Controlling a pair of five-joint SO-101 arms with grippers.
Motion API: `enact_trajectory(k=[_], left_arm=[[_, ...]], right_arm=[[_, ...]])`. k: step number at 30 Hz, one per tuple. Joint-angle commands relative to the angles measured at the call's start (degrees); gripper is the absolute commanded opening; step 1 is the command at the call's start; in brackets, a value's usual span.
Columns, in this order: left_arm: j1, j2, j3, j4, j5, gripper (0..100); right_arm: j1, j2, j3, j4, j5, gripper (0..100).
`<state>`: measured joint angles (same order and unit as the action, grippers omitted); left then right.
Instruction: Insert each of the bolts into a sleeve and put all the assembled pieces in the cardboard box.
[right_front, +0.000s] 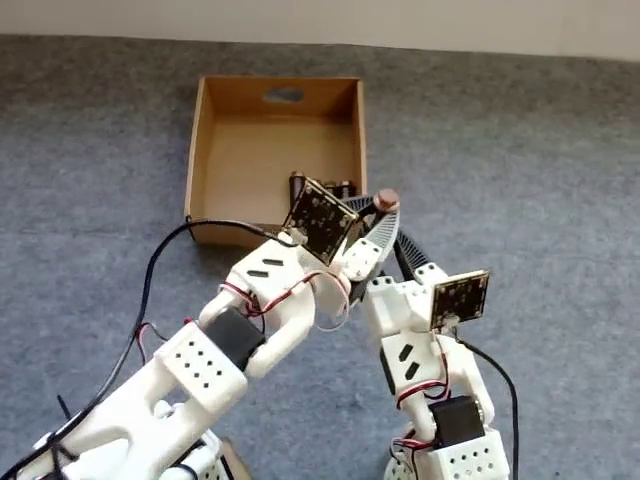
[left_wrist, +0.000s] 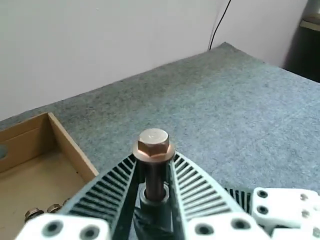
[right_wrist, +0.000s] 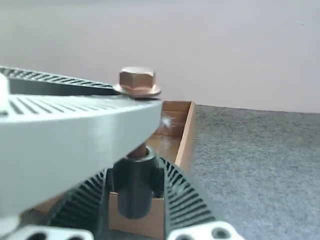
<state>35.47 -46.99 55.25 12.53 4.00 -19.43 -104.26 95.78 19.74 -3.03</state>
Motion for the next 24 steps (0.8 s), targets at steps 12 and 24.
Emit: enact_trajectory(k=[12, 24], left_arm=[[-3.4, -2.5, -2.7, 3.7, 0.4, 17], [-3.8, -3.8, -2.8, 14.0, 0.3, 14]], right_arm=[[1.9, -0.7, 6.5, -1.3, -0.4, 0.8], [1.9, -0.7, 6.5, -1.3, -0.3, 0.8]])
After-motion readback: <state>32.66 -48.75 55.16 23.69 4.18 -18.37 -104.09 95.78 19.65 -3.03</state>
